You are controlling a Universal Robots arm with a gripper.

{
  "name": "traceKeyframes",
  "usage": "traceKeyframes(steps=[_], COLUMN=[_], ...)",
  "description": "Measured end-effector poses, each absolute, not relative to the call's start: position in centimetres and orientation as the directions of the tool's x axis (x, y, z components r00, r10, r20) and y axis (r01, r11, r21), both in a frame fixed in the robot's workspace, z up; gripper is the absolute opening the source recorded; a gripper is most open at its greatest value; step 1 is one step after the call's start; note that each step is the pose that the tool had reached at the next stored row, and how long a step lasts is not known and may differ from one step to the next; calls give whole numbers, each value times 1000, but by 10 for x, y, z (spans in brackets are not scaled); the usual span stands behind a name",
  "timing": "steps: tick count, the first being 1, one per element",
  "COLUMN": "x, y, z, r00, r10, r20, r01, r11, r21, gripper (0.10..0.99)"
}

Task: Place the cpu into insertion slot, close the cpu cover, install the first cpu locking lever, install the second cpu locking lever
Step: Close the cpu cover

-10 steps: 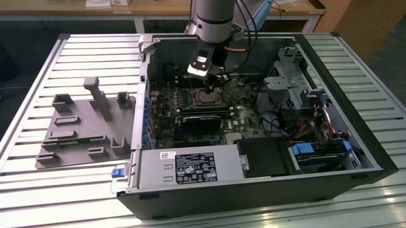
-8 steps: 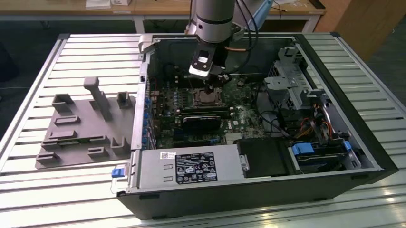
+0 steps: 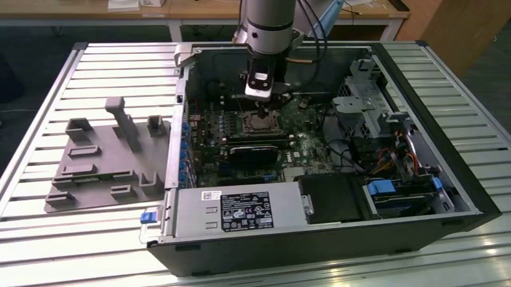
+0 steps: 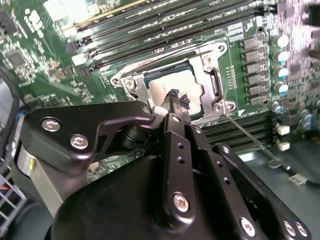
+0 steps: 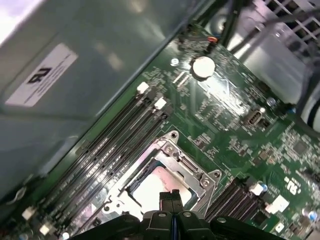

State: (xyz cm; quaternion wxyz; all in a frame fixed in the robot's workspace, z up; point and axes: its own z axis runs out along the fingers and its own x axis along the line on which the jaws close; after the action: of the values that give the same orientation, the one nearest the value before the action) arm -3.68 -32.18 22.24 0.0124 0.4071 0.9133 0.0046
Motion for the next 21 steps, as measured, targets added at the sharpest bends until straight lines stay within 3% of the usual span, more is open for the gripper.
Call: traceKeyframes(steps=[21], x=[-37], y=[-322], z=[221], r00=[-897], r10=[441], r20=[-23], r01=[441], r11=[898], r21=[13], gripper=[102])
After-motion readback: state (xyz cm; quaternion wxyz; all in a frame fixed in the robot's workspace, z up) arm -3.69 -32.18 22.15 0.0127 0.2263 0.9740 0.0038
